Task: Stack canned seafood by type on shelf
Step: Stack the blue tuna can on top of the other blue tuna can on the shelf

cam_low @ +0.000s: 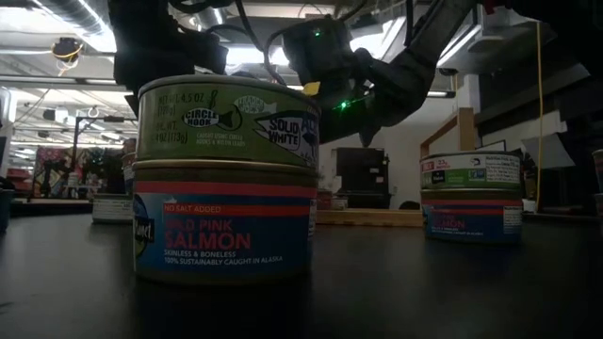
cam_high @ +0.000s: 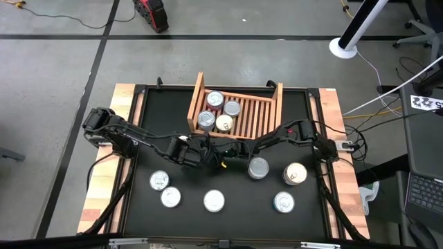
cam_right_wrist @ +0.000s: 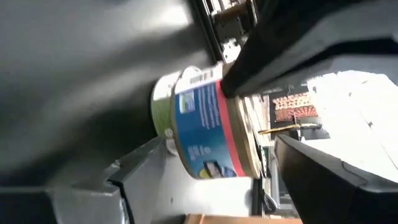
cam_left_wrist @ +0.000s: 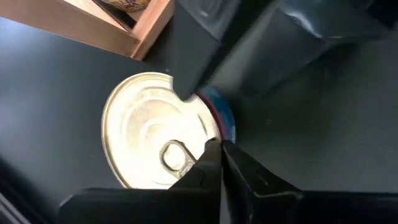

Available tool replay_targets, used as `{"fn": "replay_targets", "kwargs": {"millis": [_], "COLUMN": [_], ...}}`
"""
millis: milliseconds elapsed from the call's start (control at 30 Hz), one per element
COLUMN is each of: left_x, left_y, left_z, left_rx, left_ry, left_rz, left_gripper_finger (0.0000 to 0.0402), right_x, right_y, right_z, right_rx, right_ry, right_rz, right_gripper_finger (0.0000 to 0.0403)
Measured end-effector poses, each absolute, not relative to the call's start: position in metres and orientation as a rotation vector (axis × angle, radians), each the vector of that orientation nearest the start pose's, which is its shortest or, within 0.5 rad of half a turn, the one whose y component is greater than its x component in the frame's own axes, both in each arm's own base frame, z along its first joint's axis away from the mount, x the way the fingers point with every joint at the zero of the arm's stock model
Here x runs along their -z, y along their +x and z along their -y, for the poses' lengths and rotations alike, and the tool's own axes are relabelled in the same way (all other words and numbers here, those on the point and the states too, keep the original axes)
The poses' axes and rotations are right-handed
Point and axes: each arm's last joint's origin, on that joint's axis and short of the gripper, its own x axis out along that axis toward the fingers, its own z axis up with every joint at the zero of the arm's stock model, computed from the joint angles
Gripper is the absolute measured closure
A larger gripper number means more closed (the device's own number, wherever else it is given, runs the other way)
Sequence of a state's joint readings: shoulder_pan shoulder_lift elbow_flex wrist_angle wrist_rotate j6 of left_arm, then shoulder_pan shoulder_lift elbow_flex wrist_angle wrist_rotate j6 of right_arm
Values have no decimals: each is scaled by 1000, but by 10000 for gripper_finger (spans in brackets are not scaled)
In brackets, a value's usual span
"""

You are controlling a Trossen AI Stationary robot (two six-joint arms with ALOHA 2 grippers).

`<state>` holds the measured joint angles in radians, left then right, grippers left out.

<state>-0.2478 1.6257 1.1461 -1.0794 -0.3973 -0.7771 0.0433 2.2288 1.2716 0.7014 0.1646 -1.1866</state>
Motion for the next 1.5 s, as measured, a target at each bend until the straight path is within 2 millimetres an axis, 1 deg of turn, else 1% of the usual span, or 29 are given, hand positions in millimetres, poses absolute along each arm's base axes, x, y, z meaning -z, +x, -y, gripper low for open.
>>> {"fn": "replay_targets", "kwargs": {"millis": [200,833,967,1133,1333,1433,1500], "left_x": [-213,-213,-213,-218,-226,-227,-227], "left_y": [275,277,278,281,286,286,286], "left_z": [58,59,59,60,61,61,61], "left_rx": [-661,-653,-650,-626,-600,-595,-589], "left_ry": [-138,-151,-156,-147,-142,-147,-152], "left_rz": [-1307,-1286,-1277,-1261,-1241,-1242,-1248], "left_gripper_finger": [401,401,401,401,401,401,401], "right_x": [-122,-122,-111,-108,-113,-116,-116], "right_y": [465,465,468,472,478,480,480], "right_z": [-12,-13,-13,-13,-13,-12,-12], "right_rx": [-42,-72,-72,-48,-19,13,24], "right_ry": [-1204,-1202,-1216,-1235,-1232,-1234,-1235], "right_rz": [-299,-284,-305,-306,-313,-322,-332], "right_gripper_finger": [107,107,107,107,107,116,133]}}
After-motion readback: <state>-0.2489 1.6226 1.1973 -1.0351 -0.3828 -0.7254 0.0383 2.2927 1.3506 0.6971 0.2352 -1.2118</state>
